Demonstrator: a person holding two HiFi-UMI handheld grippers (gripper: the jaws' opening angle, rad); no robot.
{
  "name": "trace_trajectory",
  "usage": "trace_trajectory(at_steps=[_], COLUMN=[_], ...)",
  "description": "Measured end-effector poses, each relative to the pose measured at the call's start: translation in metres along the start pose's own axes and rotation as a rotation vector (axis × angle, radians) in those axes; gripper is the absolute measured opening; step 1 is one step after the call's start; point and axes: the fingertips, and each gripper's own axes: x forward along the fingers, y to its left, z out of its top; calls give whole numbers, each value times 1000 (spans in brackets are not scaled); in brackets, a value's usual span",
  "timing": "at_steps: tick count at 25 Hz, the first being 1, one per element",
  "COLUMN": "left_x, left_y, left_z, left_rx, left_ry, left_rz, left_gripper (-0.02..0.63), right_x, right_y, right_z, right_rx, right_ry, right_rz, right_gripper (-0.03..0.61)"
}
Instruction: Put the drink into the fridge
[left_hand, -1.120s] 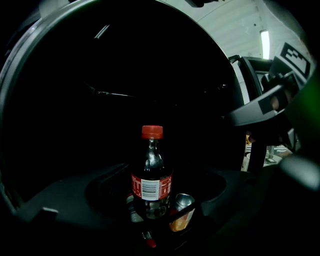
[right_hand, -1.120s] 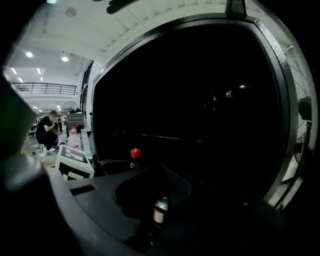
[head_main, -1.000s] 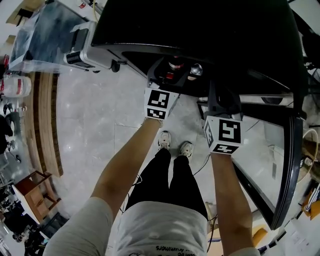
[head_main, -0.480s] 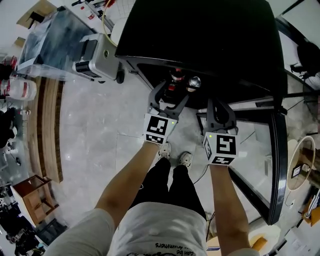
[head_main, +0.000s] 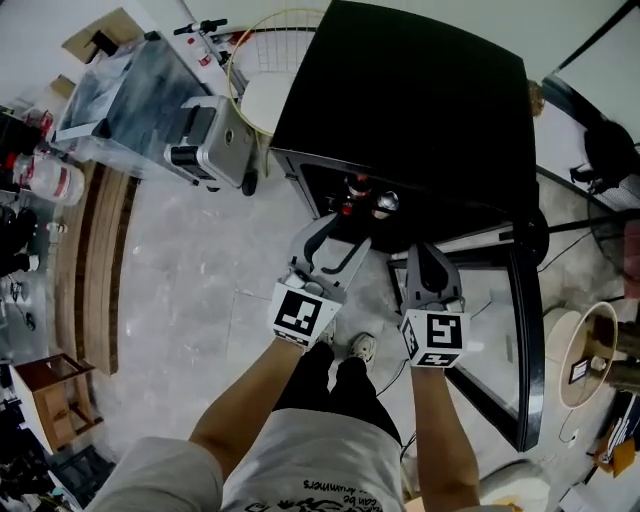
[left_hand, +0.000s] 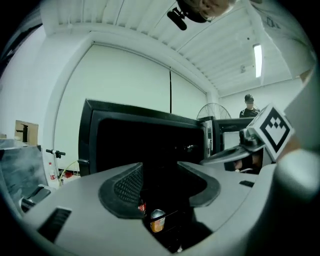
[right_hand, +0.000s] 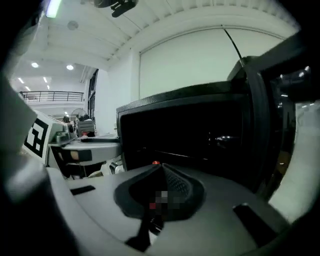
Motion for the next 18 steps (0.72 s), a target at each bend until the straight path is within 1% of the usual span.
trace_trajectory(at_steps=[5, 10, 14, 18], left_x=[-24, -44, -55, -66], left_y=[-14, -21, -29, -38], left_z=[43, 77, 101, 122], left_rx=[-31, -53, -30, -17], left_ry=[-30, -52, -57, -61], left_rz=[-40, -72, -107, -140], left_gripper=[201, 146, 102, 88], right_x=[-16, -34, -50, -66], right_y=[12, 22, 27, 33], right_z=[27, 53, 76, 101], right_rx=[-19, -50, -50, -53], right_ry=[-22, -45, -62, -91], right_rz=[22, 41, 57, 76], right_gripper=[6, 6, 6, 6])
